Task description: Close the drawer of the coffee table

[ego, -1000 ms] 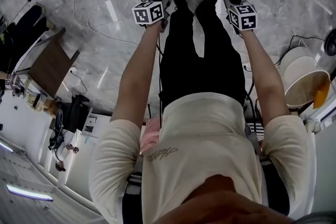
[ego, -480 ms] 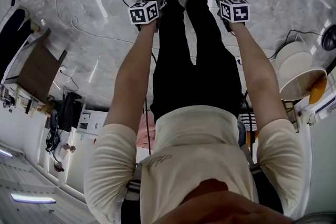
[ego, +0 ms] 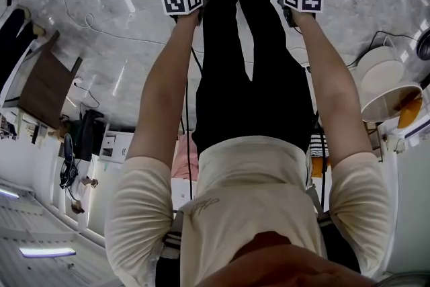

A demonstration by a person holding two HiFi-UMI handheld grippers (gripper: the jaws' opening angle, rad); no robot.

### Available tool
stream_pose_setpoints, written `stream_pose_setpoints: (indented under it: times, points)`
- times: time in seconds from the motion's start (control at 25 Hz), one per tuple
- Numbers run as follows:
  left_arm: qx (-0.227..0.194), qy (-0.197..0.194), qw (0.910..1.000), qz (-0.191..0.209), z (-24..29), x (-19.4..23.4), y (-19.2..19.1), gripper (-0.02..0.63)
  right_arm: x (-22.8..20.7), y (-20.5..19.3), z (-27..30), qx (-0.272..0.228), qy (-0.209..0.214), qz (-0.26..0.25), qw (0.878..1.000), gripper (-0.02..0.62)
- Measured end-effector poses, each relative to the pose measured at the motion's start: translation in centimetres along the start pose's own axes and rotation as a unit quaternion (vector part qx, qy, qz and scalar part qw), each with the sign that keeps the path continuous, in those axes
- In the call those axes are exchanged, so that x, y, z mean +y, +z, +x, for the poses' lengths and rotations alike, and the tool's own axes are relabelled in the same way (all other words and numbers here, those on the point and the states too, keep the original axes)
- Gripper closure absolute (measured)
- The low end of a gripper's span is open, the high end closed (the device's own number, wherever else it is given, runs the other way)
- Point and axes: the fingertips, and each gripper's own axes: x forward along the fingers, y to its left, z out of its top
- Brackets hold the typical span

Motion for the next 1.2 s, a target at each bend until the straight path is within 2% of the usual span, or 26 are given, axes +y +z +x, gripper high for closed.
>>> stream_pose_setpoints:
  times: [0.16,0.36,0.56,0.76,0.84,1.0,1.12,1.2]
  points:
    - [-0.003,-0.001,1.0,0.007,0.9,-0.8,0.5,0.601,-0.1,0.6,0.1,-0.014,-0.001,0.017,1.0,0.6]
    - [0.015,0.011,0.9985,0.05,1.5,-1.4,0.9,0.601,-0.8,2.1,0.0,-0.049,-0.001,0.077,0.996,0.6]
    - [0.024,0.036,0.9978,0.05,1.4,-0.6,0.6,0.601,-0.8,2.2,-0.1,-0.04,-0.016,0.038,0.998,0.6]
    - [0.044,0.049,0.9961,0.06,1.2,-1.4,0.6,0.601,-1.0,2.3,-0.7,-0.052,-0.039,0.043,0.997,0.601]
    - [0.048,0.054,0.9962,0.048,1.1,-1.7,0.7,0.601,-1.1,2.3,-0.9,-0.06,-0.046,0.039,0.996,0.601]
    - [0.032,0.065,0.9973,0.013,0.6,-1.9,1.5,0.601,-0.7,2.6,-1.3,-0.064,-0.029,0.026,0.997,0.601]
    - [0.037,0.068,0.9968,0.02,0.3,-2.0,1.6,0.601,-0.1,2.8,-1.7,-0.054,-0.018,0.012,0.998,0.601]
    - [0.037,0.069,0.9967,0.024,0.1,-2.1,1.8,0.601,0.2,3.1,-2.0,-0.055,-0.012,0.021,0.998,0.601]
